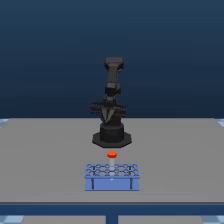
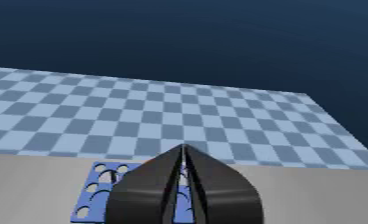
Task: Pick up the centrifuge tube on the rack
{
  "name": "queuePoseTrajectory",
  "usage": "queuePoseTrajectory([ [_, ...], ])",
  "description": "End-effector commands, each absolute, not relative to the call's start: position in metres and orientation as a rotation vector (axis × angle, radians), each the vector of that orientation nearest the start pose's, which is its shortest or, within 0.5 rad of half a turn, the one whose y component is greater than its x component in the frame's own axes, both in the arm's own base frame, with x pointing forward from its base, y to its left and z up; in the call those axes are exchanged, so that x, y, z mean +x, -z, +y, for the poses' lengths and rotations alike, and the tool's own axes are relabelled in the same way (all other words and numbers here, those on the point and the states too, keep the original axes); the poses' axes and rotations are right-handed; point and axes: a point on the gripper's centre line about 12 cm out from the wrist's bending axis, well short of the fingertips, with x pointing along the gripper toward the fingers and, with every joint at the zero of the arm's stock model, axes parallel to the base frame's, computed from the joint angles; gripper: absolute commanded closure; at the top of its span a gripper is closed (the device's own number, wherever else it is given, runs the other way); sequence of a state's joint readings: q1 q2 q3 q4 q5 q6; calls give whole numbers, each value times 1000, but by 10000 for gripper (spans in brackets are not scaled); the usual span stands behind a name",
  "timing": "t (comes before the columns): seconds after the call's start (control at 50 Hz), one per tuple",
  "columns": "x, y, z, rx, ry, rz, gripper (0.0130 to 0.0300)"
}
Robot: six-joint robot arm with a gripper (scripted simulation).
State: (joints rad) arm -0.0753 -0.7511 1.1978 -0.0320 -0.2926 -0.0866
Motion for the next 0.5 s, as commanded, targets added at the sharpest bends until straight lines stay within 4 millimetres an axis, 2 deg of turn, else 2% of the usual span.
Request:
queuePoseTrajectory([
  [0.02,226,-239,-16,-110,57,158,130],
  [0.5,226,-239,-16,-110,57,159,130],
])
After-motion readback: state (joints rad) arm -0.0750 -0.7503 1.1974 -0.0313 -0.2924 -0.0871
